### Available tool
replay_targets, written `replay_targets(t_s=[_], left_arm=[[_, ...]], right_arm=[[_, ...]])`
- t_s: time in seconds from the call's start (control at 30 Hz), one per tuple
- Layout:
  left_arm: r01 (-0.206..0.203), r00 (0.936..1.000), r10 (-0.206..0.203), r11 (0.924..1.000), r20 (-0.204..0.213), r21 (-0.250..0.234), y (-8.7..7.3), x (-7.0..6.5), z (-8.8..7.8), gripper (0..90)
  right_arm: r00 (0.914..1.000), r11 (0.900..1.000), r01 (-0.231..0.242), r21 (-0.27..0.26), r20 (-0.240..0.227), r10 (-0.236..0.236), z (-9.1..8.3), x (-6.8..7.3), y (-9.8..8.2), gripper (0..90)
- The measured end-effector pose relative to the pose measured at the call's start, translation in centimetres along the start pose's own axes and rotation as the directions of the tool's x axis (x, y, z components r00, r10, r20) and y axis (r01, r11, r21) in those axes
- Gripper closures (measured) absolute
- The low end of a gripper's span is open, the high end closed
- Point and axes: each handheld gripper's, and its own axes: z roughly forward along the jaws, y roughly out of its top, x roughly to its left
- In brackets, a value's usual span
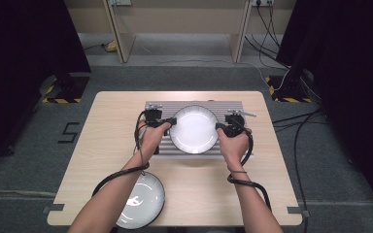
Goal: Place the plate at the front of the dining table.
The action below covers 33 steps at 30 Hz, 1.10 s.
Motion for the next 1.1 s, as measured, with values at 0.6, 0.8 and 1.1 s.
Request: replay_targets(t_s=[0.6,0.8,1.1], left_arm=[[0.006,0.9999,-0.006,1.0000,-0.014,0.005,-0.2,0.2,0.7,82.7],[0.003,1.0000,-0.003,1.0000,-0.006,-0.004,-0.3,0.4,1.1,82.6],[0.016,0.9996,-0.016,0.9999,-0.022,-0.001,-0.4,0.3,1.3,82.6]], right_arm=[[0.9999,1.000,-0.007,-0.003,0.009,0.008,0.9,-0.4,0.0,86.1],[0.9999,1.000,-0.005,-0.007,0.010,0.005,1.1,-0.5,0.0,86.1],[0.9999,1.000,0.007,-0.016,0.010,-0.007,1.4,-0.7,0.1,86.1]])
